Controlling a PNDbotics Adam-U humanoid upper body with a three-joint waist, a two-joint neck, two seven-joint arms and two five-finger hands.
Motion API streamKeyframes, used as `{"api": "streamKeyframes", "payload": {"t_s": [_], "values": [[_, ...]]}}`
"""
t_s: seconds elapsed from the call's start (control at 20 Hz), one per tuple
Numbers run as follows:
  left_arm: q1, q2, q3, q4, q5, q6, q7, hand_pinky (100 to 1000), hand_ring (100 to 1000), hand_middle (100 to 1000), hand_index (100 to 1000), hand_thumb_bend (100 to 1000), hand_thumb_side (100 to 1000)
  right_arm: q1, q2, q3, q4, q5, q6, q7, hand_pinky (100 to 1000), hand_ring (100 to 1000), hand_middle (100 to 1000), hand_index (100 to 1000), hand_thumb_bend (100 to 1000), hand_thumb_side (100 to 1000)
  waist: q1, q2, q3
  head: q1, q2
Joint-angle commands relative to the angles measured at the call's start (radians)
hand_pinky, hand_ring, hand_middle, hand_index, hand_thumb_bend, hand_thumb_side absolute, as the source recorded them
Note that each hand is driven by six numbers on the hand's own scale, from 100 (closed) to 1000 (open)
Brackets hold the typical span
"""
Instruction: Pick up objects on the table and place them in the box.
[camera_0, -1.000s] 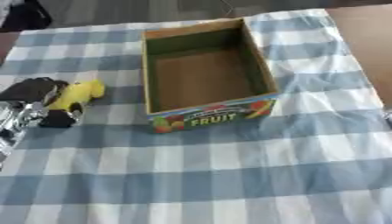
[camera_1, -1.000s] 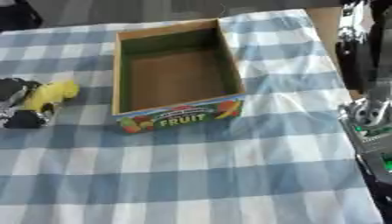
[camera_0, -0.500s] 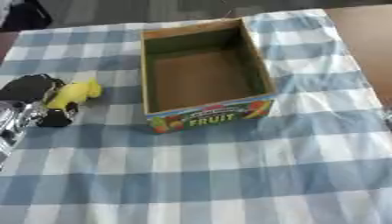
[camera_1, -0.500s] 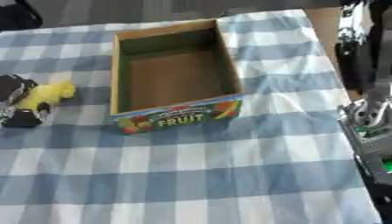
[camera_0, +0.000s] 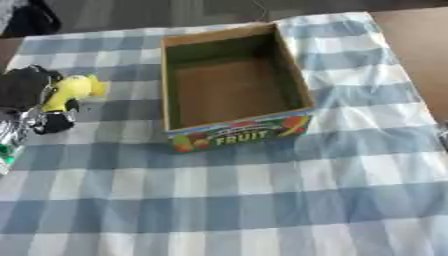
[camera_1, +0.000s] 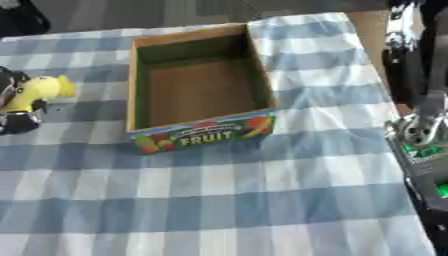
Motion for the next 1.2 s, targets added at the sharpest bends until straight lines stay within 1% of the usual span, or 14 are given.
{"api": "streamKeyframes", "payload": {"t_s": [0.05,0.15,0.35,0.55,0.7,0.85,0.9,0.95,1.2], "values": [[-0.018,0.023,0.022,-0.044,0.038,0.009,0.028,410,452,371,412,100,305,-0.004,-0.016,-0.007,-0.015,-0.007,-0.002,-0.002,763,728,778,911,100,944,-0.001,-0.026,0.001,-0.005,-0.004],[-0.03,0.025,0.027,-0.074,0.05,0.014,0.04,399,442,364,406,100,307,-0.005,-0.017,-0.008,-0.015,-0.008,-0.002,-0.003,763,728,778,911,100,944,0.0,-0.026,0.002,-0.006,-0.002],[-0.068,0.02,0.037,-0.141,0.038,0.021,0.06,388,427,357,395,100,318,-0.011,-0.021,-0.007,-0.015,-0.009,-0.004,-0.006,763,729,778,911,100,941,0.002,-0.027,0.0,-0.003,-0.004],[-0.122,-0.013,0.034,-0.199,0.004,0.01,0.086,388,423,355,393,100,328,-0.02,-0.026,-0.006,-0.015,-0.014,-0.008,-0.007,763,730,778,911,100,940,0.002,-0.027,-0.003,0.005,-0.009],[-0.163,-0.061,0.031,-0.216,-0.018,-0.006,0.093,390,416,356,394,100,339,-0.029,-0.027,-0.003,-0.015,-0.017,-0.011,-0.006,763,730,778,911,100,939,0.0,-0.025,-0.007,0.016,-0.011],[-0.2,-0.107,0.026,-0.21,-0.036,-0.032,0.091,386,414,353,391,100,337,-0.035,-0.029,-0.001,-0.015,-0.02,-0.013,-0.004,763,730,778,911,100,939,0.0,-0.024,-0.011,0.023,-0.015],[-0.21,-0.124,0.027,-0.206,-0.038,-0.038,0.09,383,410,351,390,100,393,-0.038,-0.029,0.0,-0.015,-0.021,-0.014,-0.003,763,730,778,911,100,932,0.0,-0.023,-0.012,0.025,-0.017],[-0.219,-0.14,0.028,-0.201,-0.042,-0.041,0.09,384,410,351,390,100,338,-0.04,-0.028,0.001,-0.015,-0.022,-0.014,-0.002,763,730,778,911,100,940,0.0,-0.022,-0.013,0.027,-0.019],[-0.24,-0.228,0.023,-0.185,-0.1,-0.069,0.107,385,408,352,391,100,345,-0.051,-0.026,0.002,-0.015,-0.025,-0.016,0.0,764,730,777,911,100,940,-0.002,-0.015,-0.016,0.039,-0.027]]}}
